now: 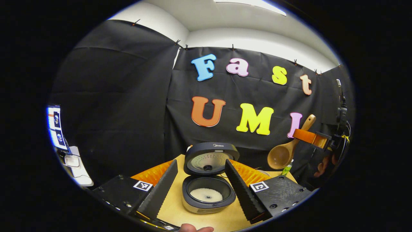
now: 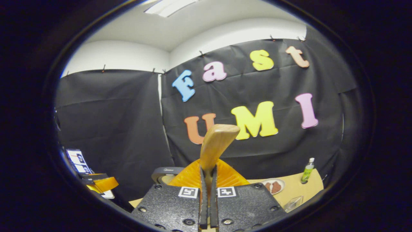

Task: Close the left gripper, press the button to open the rice cooker; take a wooden spoon from the chopstick holder with the right hand, scoop a spoonful of rice and pour it into the rice cooker, then put the wooden spoon back into the chopstick holder.

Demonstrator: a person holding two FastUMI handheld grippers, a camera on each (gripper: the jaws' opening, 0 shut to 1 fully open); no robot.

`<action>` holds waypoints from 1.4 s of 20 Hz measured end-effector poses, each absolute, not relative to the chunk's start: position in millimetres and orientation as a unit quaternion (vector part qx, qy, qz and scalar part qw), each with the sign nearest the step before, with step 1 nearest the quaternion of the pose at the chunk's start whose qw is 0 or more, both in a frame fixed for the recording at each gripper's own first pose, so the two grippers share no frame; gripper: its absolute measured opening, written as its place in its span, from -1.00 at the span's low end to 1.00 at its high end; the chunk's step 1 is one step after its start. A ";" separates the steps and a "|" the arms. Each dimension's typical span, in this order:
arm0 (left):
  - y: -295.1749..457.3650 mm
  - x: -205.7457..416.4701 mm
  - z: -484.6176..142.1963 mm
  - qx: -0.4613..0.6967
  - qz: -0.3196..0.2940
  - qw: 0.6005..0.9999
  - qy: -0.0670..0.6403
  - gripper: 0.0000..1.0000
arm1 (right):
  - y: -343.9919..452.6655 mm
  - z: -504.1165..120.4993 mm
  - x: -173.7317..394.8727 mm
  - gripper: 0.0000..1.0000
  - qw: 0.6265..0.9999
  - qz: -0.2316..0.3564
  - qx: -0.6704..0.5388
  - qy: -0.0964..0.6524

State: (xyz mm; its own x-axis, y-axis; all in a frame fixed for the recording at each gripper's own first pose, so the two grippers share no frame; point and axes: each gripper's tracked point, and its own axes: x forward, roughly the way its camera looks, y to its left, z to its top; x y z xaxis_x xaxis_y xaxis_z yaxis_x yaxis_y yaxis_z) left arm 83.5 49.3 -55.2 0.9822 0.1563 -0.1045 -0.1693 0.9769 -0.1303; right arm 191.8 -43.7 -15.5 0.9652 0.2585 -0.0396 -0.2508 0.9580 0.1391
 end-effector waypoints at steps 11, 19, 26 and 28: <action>-34.1 142.4 -61.6 -0.055 0.049 0.995 0.071 0.89 | -292.7 -100.4 218.6 -0.84 0.990 -0.072 0.079 0.093; -45.0 151.4 -67.9 -0.032 0.085 0.992 0.092 0.89 | -340.9 -266.5 262.3 -0.83 0.969 -0.097 0.100 0.203; -48.7 145.0 -80.2 -0.021 0.108 0.988 0.112 0.89 | -353.9 -339.8 280.4 -0.79 0.960 -0.104 0.107 0.238; -48.5 144.4 -81.5 -0.019 0.111 0.987 0.117 0.89 | -355.5 -355.0 283.0 -0.77 0.957 -0.105 0.111 0.246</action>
State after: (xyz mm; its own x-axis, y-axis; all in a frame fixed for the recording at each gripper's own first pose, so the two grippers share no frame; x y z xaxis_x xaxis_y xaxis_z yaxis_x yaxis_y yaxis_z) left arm 144.4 -48.5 -81.5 0.9483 0.2139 -0.2346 -0.2227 0.9748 -0.0113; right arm 283.0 -355.5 -355.0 0.8570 -0.1459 -0.4942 0.2554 0.9533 0.1614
